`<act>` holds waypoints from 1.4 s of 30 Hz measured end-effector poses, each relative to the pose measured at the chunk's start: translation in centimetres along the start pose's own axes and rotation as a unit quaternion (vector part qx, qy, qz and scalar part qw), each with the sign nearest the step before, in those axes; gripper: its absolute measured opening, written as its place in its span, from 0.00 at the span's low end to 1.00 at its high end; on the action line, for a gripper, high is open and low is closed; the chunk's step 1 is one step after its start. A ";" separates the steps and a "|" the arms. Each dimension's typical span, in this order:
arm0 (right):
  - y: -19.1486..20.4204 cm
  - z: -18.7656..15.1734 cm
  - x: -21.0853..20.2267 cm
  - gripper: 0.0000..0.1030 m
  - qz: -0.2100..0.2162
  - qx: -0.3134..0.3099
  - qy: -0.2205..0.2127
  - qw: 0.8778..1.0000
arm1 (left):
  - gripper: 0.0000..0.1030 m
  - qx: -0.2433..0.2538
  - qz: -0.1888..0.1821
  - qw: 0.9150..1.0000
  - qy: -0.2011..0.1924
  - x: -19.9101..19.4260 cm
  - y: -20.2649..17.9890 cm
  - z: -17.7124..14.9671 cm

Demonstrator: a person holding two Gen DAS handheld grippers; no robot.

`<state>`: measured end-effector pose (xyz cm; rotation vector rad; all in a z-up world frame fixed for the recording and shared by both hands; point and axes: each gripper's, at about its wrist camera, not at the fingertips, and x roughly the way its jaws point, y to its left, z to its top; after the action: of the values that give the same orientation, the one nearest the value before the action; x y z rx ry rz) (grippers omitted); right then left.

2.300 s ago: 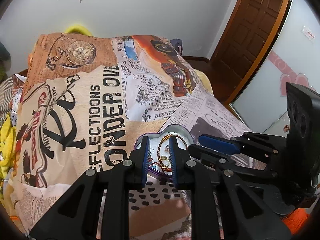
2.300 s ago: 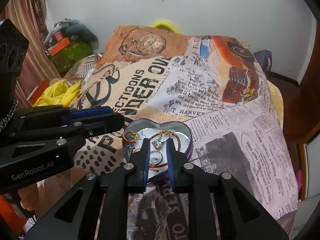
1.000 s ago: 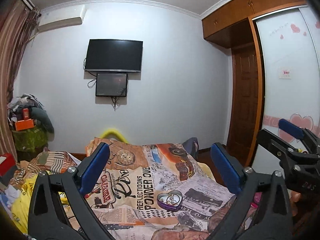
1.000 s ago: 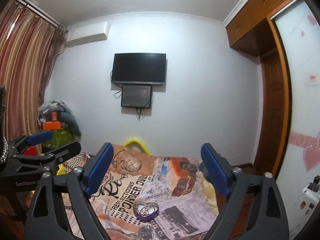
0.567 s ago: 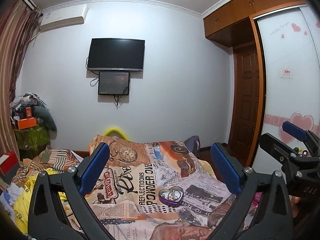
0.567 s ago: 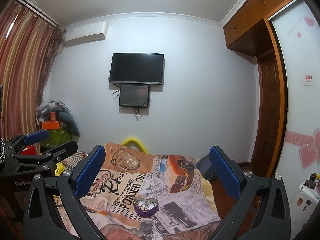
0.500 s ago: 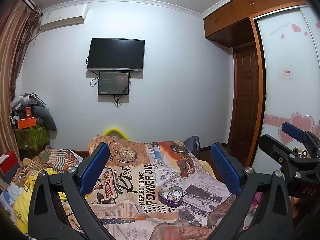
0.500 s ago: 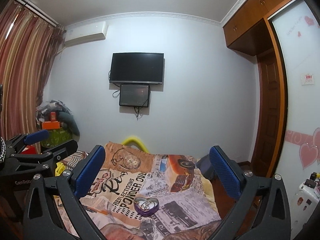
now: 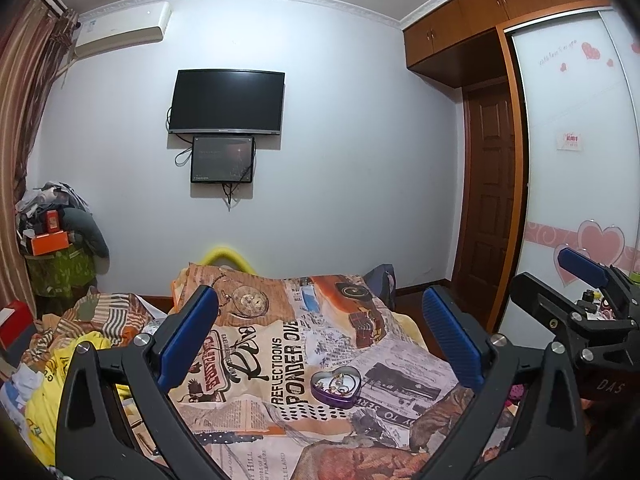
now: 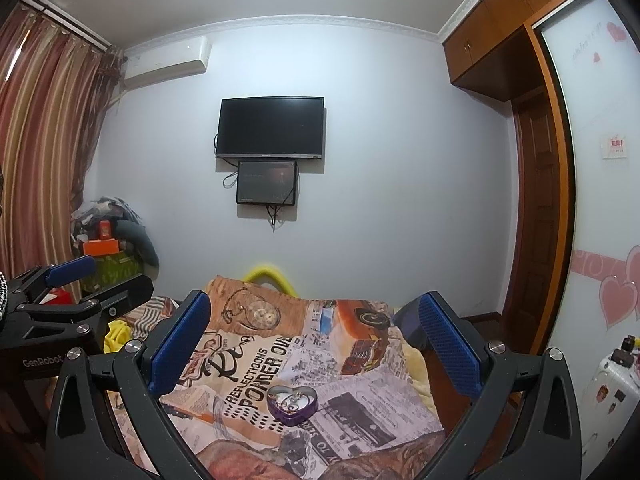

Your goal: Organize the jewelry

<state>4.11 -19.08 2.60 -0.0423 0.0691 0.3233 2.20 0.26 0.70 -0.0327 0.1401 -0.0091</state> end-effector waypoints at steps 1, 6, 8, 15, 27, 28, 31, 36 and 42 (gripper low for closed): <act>0.0 0.0 0.0 1.00 0.000 0.001 0.001 1.000 | 0.99 0.000 0.000 1.000 0.000 0.0 0.0 0.0; -0.2 0.0 -0.1 1.00 0.002 0.006 0.005 1.000 | 0.99 0.002 0.000 1.000 0.002 0.1 -0.2 0.0; -0.3 0.0 -0.1 1.00 0.003 0.008 0.006 1.000 | 0.99 0.002 0.000 1.000 0.004 0.1 -0.2 0.0; -0.6 0.0 0.0 1.00 0.002 0.011 0.010 1.000 | 0.99 0.001 0.002 1.000 0.009 0.5 -0.4 0.0; -1.3 -0.2 0.4 1.00 0.006 0.029 0.023 0.999 | 1.00 0.005 -0.001 1.000 0.013 0.8 -0.8 0.0; -1.3 -0.2 0.4 1.00 0.006 0.029 0.024 0.999 | 1.00 0.006 -0.001 1.000 0.013 0.8 -0.9 0.0; -1.4 -0.2 0.4 1.00 0.005 0.030 0.025 0.999 | 1.00 0.006 -0.003 1.000 0.012 0.7 -0.9 -0.1; -1.4 -0.2 0.4 1.00 0.005 0.031 0.025 0.999 | 1.00 0.006 -0.004 1.000 0.015 0.8 -0.9 -0.1; -1.5 -0.1 0.5 1.00 0.003 0.031 0.025 0.999 | 1.00 0.007 -0.009 1.000 0.016 0.9 -0.9 -0.1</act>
<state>5.05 -20.31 2.49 0.0118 0.1285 0.3260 3.04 -0.69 0.47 -0.0206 0.1724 -0.0289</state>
